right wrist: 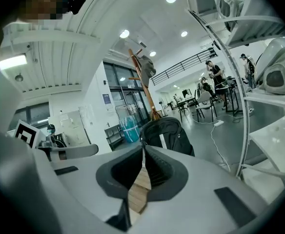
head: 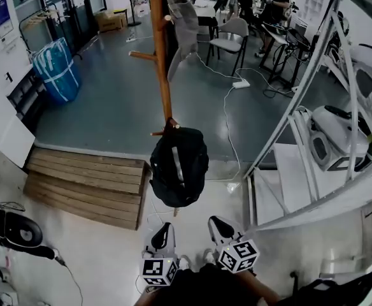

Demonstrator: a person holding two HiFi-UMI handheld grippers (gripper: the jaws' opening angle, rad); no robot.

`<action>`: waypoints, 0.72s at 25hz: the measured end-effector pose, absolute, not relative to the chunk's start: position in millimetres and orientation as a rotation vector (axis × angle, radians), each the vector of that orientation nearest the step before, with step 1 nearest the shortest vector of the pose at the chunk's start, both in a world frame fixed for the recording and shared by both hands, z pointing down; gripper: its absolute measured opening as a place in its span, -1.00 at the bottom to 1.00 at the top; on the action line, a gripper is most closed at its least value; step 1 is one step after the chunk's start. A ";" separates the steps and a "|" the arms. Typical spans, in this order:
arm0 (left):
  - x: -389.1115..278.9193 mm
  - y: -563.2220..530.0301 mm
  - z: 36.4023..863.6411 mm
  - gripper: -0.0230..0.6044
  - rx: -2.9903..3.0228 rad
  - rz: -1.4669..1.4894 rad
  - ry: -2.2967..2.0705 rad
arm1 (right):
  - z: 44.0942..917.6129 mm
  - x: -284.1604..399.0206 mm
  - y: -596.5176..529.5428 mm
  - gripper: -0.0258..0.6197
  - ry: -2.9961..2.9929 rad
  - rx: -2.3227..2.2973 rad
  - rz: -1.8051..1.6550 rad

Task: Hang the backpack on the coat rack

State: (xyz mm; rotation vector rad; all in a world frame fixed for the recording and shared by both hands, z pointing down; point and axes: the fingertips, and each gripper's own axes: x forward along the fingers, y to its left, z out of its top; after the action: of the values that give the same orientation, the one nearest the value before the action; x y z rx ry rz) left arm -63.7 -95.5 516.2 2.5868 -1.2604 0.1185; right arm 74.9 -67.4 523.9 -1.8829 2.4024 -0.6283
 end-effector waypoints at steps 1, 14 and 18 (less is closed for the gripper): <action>-61.7 -93.8 515.6 -0.85 2.590 0.123 -1.271 | 524.6 76.9 -64.1 -0.84 2.401 -1.874 -0.635; -36.3 -69.8 521.9 -0.85 2.566 0.151 -1.328 | 535.3 94.0 -35.6 -0.87 2.458 -1.822 -0.656; -34.5 -65.8 523.5 -0.85 2.563 0.153 -1.337 | 536.3 97.9 -33.0 -0.86 2.460 -1.822 -0.656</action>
State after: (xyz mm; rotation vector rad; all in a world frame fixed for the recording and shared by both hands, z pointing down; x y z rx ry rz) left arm -34.5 -65.8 523.5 2.5635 -1.3375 0.1527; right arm 97.9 -33.0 536.3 -1.8223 2.4603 -0.6563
